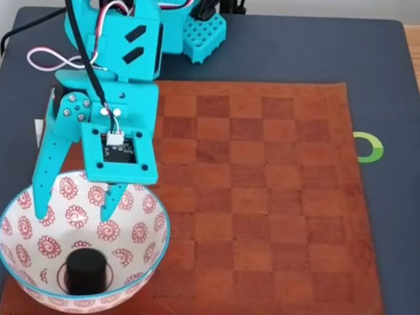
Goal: Grasp a black cylinder and put it in a bowl.
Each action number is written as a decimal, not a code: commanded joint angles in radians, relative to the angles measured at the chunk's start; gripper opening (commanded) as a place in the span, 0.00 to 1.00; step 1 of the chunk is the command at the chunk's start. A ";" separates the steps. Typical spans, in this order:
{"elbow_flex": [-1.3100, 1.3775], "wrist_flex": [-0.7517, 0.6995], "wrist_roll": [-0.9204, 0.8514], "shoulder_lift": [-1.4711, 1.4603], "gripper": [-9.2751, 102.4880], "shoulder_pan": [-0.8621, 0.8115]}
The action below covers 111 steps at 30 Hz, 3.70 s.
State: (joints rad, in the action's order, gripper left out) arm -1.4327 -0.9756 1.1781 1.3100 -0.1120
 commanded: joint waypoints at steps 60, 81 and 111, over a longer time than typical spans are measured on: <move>-0.930 -0.535 0.351 1.468 0.08 0.143; -1.476 -0.117 0.529 1.792 0.08 0.341; -1.755 -0.232 0.509 2.129 0.08 0.281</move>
State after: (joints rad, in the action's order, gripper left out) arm -3.1953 -1.1919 1.6920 3.3916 0.1779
